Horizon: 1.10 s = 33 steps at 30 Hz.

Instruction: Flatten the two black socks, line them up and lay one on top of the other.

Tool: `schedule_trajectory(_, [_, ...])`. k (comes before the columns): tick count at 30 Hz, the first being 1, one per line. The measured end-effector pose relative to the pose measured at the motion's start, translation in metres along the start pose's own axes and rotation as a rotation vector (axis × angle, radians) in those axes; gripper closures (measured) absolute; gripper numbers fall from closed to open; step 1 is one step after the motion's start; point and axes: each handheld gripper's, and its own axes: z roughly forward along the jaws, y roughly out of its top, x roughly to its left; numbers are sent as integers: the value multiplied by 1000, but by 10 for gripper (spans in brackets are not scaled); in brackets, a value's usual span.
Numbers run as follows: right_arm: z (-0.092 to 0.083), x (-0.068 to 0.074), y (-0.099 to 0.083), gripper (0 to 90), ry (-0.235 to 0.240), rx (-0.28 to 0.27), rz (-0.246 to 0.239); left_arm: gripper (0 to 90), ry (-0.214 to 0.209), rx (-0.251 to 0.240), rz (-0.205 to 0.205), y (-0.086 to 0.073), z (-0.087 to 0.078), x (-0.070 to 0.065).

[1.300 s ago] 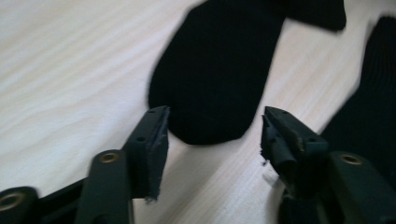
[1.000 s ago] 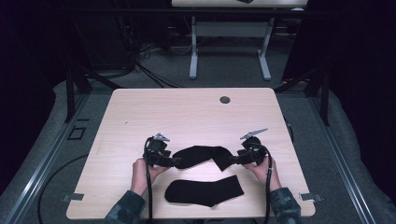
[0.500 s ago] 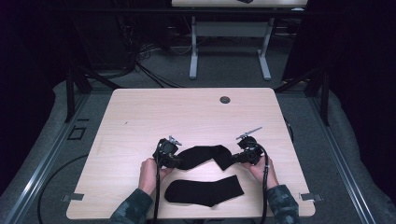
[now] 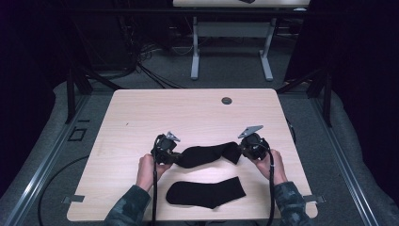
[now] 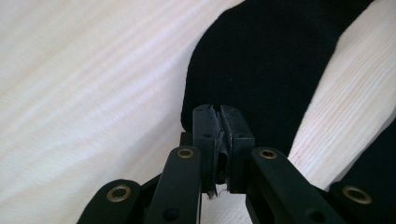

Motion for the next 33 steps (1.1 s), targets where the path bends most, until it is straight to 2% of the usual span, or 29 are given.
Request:
schedule_trajectory(2, [-4, -1, 3, 858, -57, -28, -43, 861, 1, -14, 7, 6, -8, 1])
schedule_trajectory(4, [-11, 0, 6, 853, -114, -79, -99, 860, -5, -21, 18, 9, -12, 3])
schedule_trajectory(5, [-13, 1, 7, 849, -149, -95, -125, 859, -5, -14, 22, 9, -12, 3])
schedule_trajectory(6, [-15, 2, 6, 843, -163, -121, -152, 857, -14, -1, 31, 9, -10, 3])
schedule_trajectory(7, [-16, 3, 4, 829, -147, -134, -175, 854, -20, 19, 40, 7, -7, 4])
schedule_trajectory(8, [-14, 3, 1, 801, -101, -120, -182, 847, -16, 47, 43, 4, -4, 4])
schedule_trajectory(10, [-8, 6, -7, 739, -5, -56, -193, 819, -34, 84, 53, -2, 4, 5])
schedule_trajectory(13, [-5, 12, -23, 619, 104, -3, -213, 724, -38, 110, 24, -13, 11, 10])
schedule_trajectory(14, [-5, 12, -27, 593, 146, 15, -199, 642, -33, 111, 14, -14, 11, 11])
schedule_trajectory(15, [-6, 12, -29, 584, 153, 18, -186, 592, -38, 107, 1, -15, 11, 11])
schedule_trajectory(16, [-7, 10, -31, 559, 176, 27, -164, 573, -36, 98, -7, -16, 9, 12])
schedule_trajectory(17, [-8, 8, -33, 526, 201, 18, -135, 517, -25, 80, -15, -16, 6, 11])
schedule_trajectory(18, [-9, 5, -34, 515, 191, 7, -94, 469, -23, 68, -27, -16, 4, 11])
schedule_trajectory(20, [-8, -4, -33, 492, 229, 10, 15, 448, -33, 30, -55, -16, 0, 8])
schedule_trajectory(22, [-1, -9, -32, 498, 258, 8, 118, 444, -45, 14, -59, -15, -2, 4])
schedule_trajectory(26, [15, -9, -24, 487, 252, 72, 217, 452, -76, 25, -63, -13, 5, -6])
schedule_trajectory(29, [23, -8, -18, 496, 242, 113, 257, 457, -85, 38, -58, -11, 13, -16])
schedule_trajectory(30, [25, -6, -17, 517, 230, 107, 265, 458, -88, 43, -51, -11, 15, -18])
schedule_trajectory(33, [30, -3, -14, 556, 223, 149, 258, 463, -80, 62, -39, -8, 22, -24])
